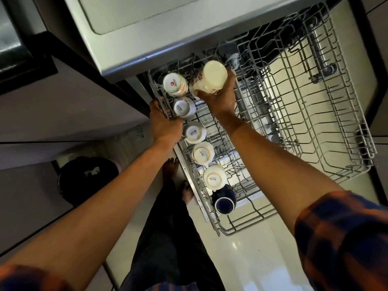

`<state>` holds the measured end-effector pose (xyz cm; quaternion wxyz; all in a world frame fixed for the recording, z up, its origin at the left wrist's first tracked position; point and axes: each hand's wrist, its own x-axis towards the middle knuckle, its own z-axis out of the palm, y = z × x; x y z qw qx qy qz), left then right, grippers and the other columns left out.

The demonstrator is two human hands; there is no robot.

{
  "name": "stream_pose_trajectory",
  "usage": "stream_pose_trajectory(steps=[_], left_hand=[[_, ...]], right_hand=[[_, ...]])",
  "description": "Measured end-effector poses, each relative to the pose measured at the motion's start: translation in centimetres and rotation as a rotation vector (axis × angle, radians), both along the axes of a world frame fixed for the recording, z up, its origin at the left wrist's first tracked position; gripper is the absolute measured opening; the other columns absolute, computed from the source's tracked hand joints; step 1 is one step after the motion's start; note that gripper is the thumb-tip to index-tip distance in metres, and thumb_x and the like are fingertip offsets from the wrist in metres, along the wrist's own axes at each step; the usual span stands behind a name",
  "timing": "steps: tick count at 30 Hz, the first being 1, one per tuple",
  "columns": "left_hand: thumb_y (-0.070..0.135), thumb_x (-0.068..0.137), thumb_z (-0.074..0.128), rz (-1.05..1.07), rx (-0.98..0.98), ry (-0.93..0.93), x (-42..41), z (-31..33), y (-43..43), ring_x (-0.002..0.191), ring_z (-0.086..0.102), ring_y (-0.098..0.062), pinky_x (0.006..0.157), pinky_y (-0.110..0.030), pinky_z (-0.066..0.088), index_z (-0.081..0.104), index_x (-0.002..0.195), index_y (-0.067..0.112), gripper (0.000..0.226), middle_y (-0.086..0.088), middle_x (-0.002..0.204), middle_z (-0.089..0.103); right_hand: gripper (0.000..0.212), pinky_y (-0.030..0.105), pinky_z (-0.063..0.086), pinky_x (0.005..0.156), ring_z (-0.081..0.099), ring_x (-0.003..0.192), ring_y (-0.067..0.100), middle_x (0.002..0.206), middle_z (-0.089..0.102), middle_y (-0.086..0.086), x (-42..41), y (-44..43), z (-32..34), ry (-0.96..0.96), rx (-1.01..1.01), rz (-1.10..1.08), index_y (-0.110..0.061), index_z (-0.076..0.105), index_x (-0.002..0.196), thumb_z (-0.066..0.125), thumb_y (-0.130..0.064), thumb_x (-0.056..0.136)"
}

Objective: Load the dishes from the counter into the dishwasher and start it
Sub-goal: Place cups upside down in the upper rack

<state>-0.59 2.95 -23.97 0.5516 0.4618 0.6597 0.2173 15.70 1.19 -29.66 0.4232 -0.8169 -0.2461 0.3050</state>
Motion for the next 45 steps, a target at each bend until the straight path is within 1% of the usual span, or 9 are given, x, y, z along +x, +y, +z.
stream_pose_trajectory(steps=[4, 16, 19, 22, 25, 28, 32, 35, 45], left_hand=[[-0.005, 0.079, 0.068, -0.015, -0.013, -0.011, -0.1, 0.4, -0.1, 0.098, 0.058, -0.009, 0.093, -0.024, 0.049, 0.043, 0.117, 0.02, 0.052, 0.008, 0.103, 0.058], [-0.004, 0.081, 0.071, -0.045, -0.003, -0.002, -0.2, 0.2, 0.0, 0.103, 0.058, -0.007, 0.087, -0.01, 0.047, 0.044, 0.13, 0.014, 0.059, 0.004, 0.113, 0.06], [0.003, 0.084, 0.073, -0.071, 0.009, 0.025, -0.6, 0.2, 0.1, 0.11, 0.059, -0.01, 0.093, -0.016, 0.048, 0.044, 0.132, 0.014, 0.057, 0.001, 0.124, 0.06], [0.014, 0.084, 0.075, -0.13, 0.031, 0.038, -1.6, 0.4, 0.3, 0.109, 0.063, -0.016, 0.094, -0.029, 0.053, 0.046, 0.127, 0.02, 0.051, -0.008, 0.125, 0.063], [0.019, 0.088, 0.074, -0.162, 0.053, 0.037, -3.0, 1.1, -0.4, 0.092, 0.059, -0.015, 0.075, -0.015, 0.05, 0.048, 0.118, 0.022, 0.039, -0.005, 0.109, 0.061], [0.022, 0.091, 0.072, -0.173, 0.038, 0.029, -5.9, 2.6, -1.6, 0.082, 0.058, -0.013, 0.065, -0.013, 0.048, 0.057, 0.119, 0.016, 0.032, -0.007, 0.1, 0.059], [0.017, 0.092, 0.068, -0.221, 0.088, 0.083, -12.2, 5.2, -2.7, 0.089, 0.066, -0.024, 0.08, -0.037, 0.054, 0.062, 0.107, 0.021, 0.016, -0.004, 0.091, 0.064], [0.012, 0.095, 0.064, -0.192, 0.122, 0.107, -17.9, 7.9, -3.6, 0.079, 0.065, -0.014, 0.072, -0.031, 0.052, 0.064, 0.106, 0.016, 0.011, -0.002, 0.087, 0.064], [0.018, 0.095, 0.067, 0.075, 0.308, 0.262, -40.8, 16.9, -5.4, 0.087, 0.067, -0.022, 0.074, -0.04, 0.055, 0.068, 0.108, 0.023, 0.015, -0.003, 0.093, 0.07]], right_hand=[[0.115, 0.055, 0.054, 0.098, 0.052, 0.129, 0.026, 0.132, 0.048, -0.009, -0.4, -0.6, -0.2, -0.002, 0.03, -0.003, -0.022, 0.026, 0.148, 0.09, -0.05, 0.056], [0.109, 0.041, 0.06, 0.091, 0.058, 0.126, 0.019, 0.145, 0.051, 0.007, -0.1, -2.7, 1.4, 0.01, 0.084, 0.0, -0.019, 0.031, 0.15, 0.093, -0.042, 0.064], [0.091, 0.033, 0.061, 0.088, 0.065, 0.114, 0.015, 0.137, 0.058, 0.003, -0.1, -4.3, 2.2, 0.023, 0.028, -0.016, -0.027, 0.035, 0.148, 0.088, -0.039, 0.074], [0.052, 0.036, 0.061, 0.086, 0.069, 0.096, 0.01, 0.109, 0.07, -0.006, -0.1, -5.8, 3.0, -0.001, -0.074, -0.035, -0.022, 0.056, 0.13, 0.08, -0.033, 0.085], [0.023, 0.042, 0.061, 0.086, 0.071, 0.084, 0.008, 0.095, 0.073, -0.011, -0.8, -7.6, 4.0, 0.003, -0.116, -0.07, -0.02, 0.07, 0.109, 0.077, -0.023, 0.088], [0.015, 0.042, 0.061, 0.086, 0.071, 0.086, 0.007, 0.093, 0.075, -0.01, -2.9, -9.1, 6.0, 0.063, -0.101, 0.021, -0.025, 0.072, 0.101, 0.075, -0.023, 0.087], [0.014, 0.03, 0.057, 0.078, 0.063, 0.072, 0.005, 0.078, 0.068, -0.011, -7.2, -9.6, 9.6, 0.081, -0.037, 0.143, -0.025, 0.072, 0.095, 0.074, -0.016, 0.085], [0.013, 0.023, 0.051, 0.072, 0.056, 0.065, 0.001, 0.071, 0.06, -0.012, -11.7, -9.8, 12.5, 0.11, 0.038, 0.25, -0.015, 0.074, 0.098, 0.074, -0.012, 0.086], [0.016, 0.031, 0.054, 0.078, 0.062, 0.072, 0.002, 0.072, 0.062, -0.018, -29.1, -4.7, 20.7, 0.009, 0.071, 0.858, -0.026, 0.074, 0.101, 0.075, -0.026, 0.084]])
